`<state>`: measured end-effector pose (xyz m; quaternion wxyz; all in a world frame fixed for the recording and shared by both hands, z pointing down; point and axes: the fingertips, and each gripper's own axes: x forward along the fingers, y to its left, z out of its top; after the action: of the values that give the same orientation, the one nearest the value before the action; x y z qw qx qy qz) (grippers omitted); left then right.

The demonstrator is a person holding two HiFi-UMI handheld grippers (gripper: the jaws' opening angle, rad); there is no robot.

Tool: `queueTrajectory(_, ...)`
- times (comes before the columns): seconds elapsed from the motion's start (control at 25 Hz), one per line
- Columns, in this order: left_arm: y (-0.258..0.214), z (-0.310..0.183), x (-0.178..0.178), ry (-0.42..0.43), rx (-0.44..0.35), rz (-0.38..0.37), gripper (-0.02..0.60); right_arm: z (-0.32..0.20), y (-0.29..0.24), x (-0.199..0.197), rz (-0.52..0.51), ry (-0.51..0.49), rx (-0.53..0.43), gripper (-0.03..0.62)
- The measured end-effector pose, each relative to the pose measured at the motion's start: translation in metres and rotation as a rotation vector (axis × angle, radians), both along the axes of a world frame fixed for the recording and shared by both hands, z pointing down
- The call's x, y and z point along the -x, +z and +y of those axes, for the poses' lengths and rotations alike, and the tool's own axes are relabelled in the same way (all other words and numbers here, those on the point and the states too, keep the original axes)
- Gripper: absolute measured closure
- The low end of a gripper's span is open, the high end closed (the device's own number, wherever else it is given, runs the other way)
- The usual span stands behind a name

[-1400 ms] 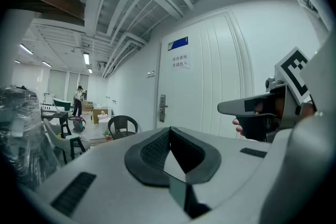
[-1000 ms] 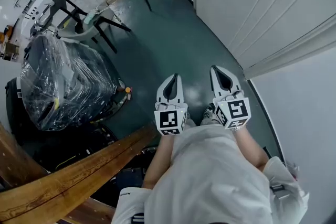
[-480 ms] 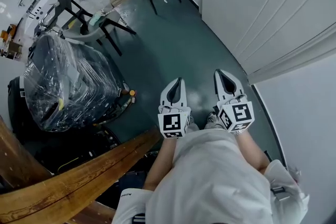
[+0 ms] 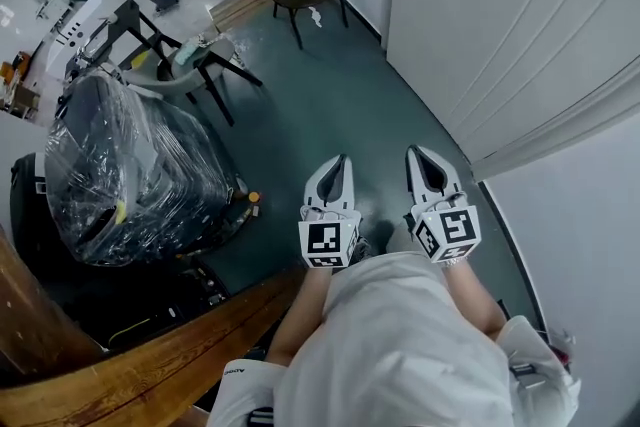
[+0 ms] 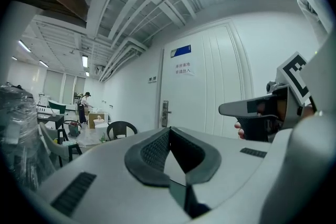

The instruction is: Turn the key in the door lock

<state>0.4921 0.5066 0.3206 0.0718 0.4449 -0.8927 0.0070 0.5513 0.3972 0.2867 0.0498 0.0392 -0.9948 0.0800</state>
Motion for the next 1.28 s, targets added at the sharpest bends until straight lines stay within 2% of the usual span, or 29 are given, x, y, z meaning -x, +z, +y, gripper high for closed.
queueTrajectory(0.2,0.004,0.004,0.015,0.007,0.020,-0.005,0.572,0.015,0.010,0.015,0.030,-0.039,-0.010,0.602)
queueTrajectory(0.36,0.019,-0.008,0.029,0.040,0.023,0.042,0.572,0.010,0.025,0.029,0.077,-0.075,0.015,0.602)
queueTrajectory(0.6,0.013,-0.035,0.065,0.023,0.046,0.004,0.572,-0.034,0.041,0.068,0.117,-0.051,0.047,0.602)
queueTrajectory(0.8,0.011,-0.065,0.115,0.001,0.057,0.005,0.572,-0.073,0.041,0.115,0.118,-0.038,0.048,0.602)
queueTrajectory(0.92,0.010,-0.085,0.139,-0.019,0.066,-0.005,0.572,-0.090,0.043,0.140,0.122,-0.076,0.049,0.602)
queueTrajectory(1.16,0.009,-0.127,0.177,-0.053,0.046,0.002,0.572,-0.111,0.036,0.181,0.101,-0.217,0.051,0.602)
queueTrajectory(1.28,0.005,-0.149,0.188,-0.063,0.044,-0.013,0.572,-0.134,0.040,0.198,0.116,-0.211,0.043,0.602)
